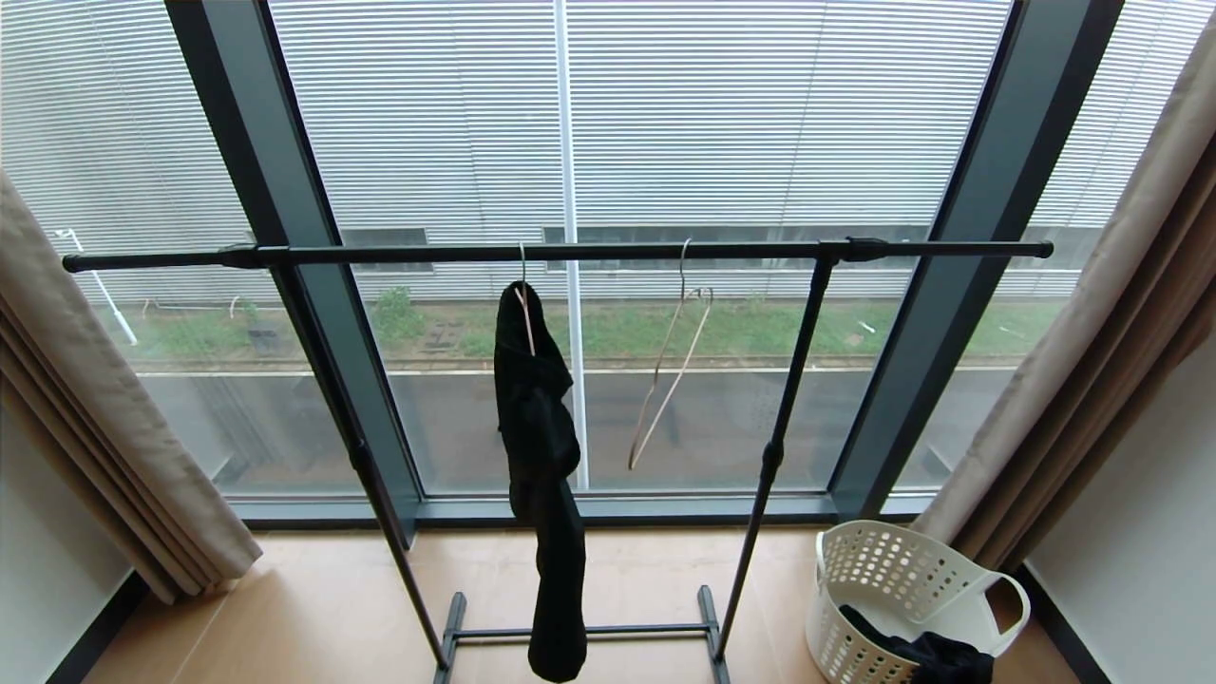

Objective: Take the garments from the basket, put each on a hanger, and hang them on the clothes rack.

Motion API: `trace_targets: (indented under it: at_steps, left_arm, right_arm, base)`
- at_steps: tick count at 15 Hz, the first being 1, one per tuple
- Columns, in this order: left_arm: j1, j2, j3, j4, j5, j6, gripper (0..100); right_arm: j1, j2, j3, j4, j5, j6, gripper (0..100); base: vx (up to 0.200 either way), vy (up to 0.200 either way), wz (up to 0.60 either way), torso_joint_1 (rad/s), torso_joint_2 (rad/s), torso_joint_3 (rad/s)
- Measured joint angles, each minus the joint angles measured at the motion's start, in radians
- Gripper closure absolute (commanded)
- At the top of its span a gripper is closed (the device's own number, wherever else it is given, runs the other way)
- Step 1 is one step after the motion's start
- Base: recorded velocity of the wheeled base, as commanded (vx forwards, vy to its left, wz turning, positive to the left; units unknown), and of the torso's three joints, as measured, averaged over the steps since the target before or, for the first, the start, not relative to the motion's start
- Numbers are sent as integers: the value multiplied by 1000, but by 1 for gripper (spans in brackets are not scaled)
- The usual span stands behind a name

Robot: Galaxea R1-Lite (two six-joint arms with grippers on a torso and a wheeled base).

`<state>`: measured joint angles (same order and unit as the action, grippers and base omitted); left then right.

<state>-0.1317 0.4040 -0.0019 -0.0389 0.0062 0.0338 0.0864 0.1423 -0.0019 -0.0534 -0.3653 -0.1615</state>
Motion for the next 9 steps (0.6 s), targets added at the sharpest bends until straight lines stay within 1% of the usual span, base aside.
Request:
trace_targets:
  at_steps: [2, 3, 4, 5, 6, 7, 8, 9]
  left_arm:
    - [21, -101, -5, 65, -4, 1, 0]
    - [26, -140, -9, 79, -6, 0, 0]
    - [30, -178, -12, 84, -6, -1, 0]
    - [33, -216, -14, 86, -3, -2, 0]
    - [38, -249, -14, 86, 19, 0, 0]
    - [41, -274, -14, 87, 51, -1, 0]
    - [43, -291, -14, 87, 58, -2, 0]
    - [50, -302, -15, 87, 60, 0, 0]
  right_arm:
    - [-8, -34, 0, 0, 5, 50, 0]
    - [-10, -41, 1, 0, 7, 69, 0]
    - [-11, -49, 1, 0, 23, 104, 0]
    - [-16, -54, 1, 1, 67, 136, 0]
    - [-20, -57, 1, 1, 97, 152, 0]
    - [-22, -60, 1, 1, 127, 158, 0]
    - [-24, -63, 1, 10, 144, 163, 0]
    - [-30, -68, 1, 38, 186, 173, 0]
  base:
    - [0, 0, 0, 0, 0, 0]
    - [0, 0, 0, 0, 0, 0]
    - [0, 0, 0, 0, 0, 0]
    - [0, 0, 0, 0, 0, 0]
    - [0, 0, 0, 0, 0, 0]
    - [0, 0, 0, 0, 0, 0]
    - [0, 0, 0, 0, 0, 0]
    - [0, 0, 0, 0, 0, 0]
